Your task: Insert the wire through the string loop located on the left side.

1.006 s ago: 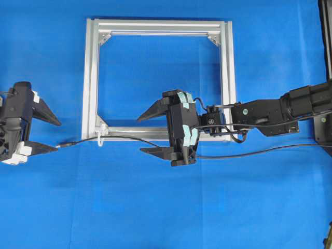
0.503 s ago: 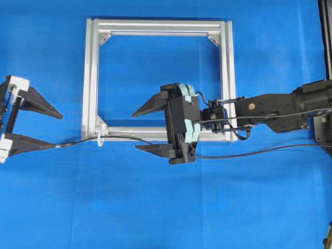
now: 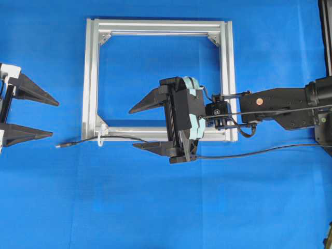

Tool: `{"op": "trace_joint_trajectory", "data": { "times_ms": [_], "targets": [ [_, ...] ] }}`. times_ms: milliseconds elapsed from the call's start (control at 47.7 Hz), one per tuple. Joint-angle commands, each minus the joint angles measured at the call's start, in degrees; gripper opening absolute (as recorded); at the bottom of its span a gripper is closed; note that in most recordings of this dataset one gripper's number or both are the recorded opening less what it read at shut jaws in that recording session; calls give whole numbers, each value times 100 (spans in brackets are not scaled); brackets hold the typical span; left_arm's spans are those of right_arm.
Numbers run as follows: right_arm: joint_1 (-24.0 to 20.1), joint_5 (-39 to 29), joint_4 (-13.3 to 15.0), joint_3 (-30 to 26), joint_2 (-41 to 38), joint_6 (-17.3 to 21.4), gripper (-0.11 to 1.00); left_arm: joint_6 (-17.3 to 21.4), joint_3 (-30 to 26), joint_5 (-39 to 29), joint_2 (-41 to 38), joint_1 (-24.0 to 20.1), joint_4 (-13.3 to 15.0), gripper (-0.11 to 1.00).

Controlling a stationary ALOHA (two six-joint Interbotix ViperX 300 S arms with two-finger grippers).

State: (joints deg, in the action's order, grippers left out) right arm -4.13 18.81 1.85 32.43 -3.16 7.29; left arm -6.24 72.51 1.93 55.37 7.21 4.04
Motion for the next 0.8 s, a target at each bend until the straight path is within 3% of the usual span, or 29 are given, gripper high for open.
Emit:
{"op": "trace_joint_trajectory", "data": {
  "times_ms": [0,775],
  "targets": [
    [-9,9,9,-114,158,9,90,9,-132,53,-35,-26,-18,77],
    [-9,9,0,-114,167,9,90,9,-132,18,-44,-105,-18,77]
  ]
}}
